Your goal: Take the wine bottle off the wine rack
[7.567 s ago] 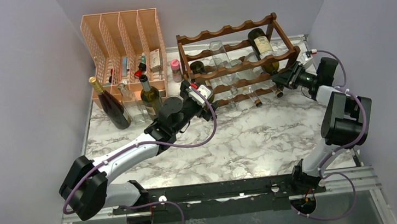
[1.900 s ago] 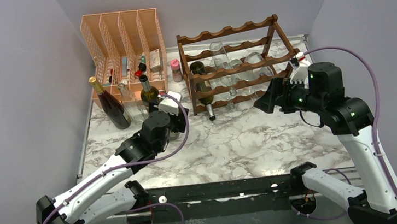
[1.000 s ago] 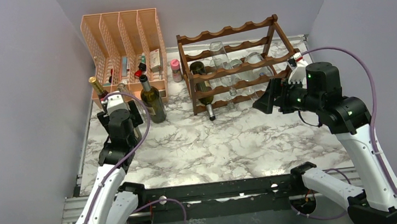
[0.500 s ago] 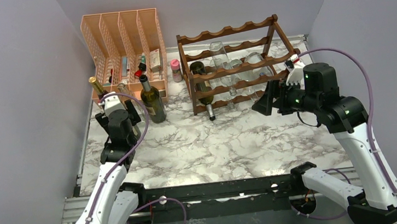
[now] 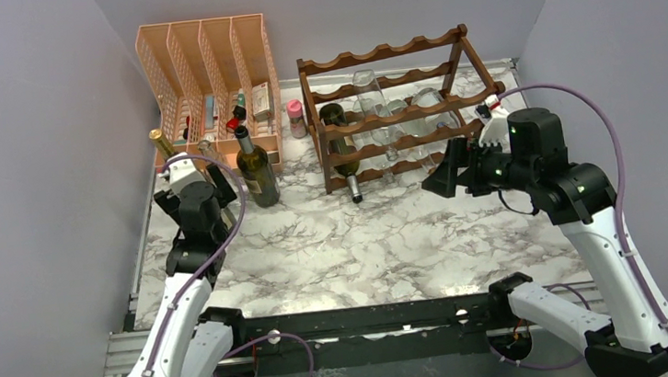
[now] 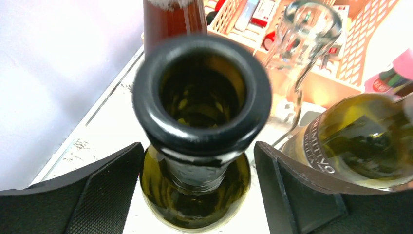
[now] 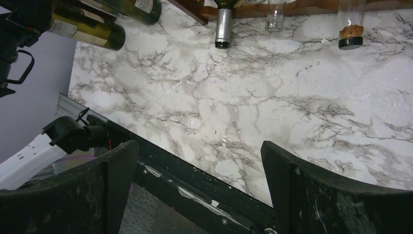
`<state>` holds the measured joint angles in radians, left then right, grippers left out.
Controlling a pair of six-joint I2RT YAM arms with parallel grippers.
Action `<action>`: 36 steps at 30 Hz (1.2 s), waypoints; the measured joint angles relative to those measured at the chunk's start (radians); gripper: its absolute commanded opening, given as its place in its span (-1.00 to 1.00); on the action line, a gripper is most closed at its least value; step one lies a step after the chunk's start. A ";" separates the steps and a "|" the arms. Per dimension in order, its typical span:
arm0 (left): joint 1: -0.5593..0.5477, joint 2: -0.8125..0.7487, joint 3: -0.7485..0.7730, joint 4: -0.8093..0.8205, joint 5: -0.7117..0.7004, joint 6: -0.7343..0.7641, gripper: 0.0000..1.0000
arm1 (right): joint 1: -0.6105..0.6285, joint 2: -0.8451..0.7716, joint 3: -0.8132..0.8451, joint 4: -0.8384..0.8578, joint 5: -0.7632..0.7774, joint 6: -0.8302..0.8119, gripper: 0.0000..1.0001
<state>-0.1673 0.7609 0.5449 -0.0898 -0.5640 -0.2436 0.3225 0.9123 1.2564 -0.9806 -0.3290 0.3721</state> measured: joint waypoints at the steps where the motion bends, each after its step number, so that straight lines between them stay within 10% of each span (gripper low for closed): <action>1: 0.000 -0.003 0.013 -0.008 -0.001 -0.002 0.98 | 0.000 0.000 0.000 0.000 -0.002 0.002 0.98; 22: -0.098 -0.043 0.436 -0.267 0.198 -0.134 0.95 | 0.000 0.037 -0.347 0.156 -0.110 0.066 0.98; 36: -0.241 -0.065 0.435 -0.156 0.534 0.093 0.94 | 0.000 0.019 -0.458 0.417 -0.105 0.200 0.93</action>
<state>-0.4084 0.6960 0.9798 -0.2455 -0.0303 -0.1501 0.3225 0.9318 0.7982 -0.5632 -0.4343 0.5720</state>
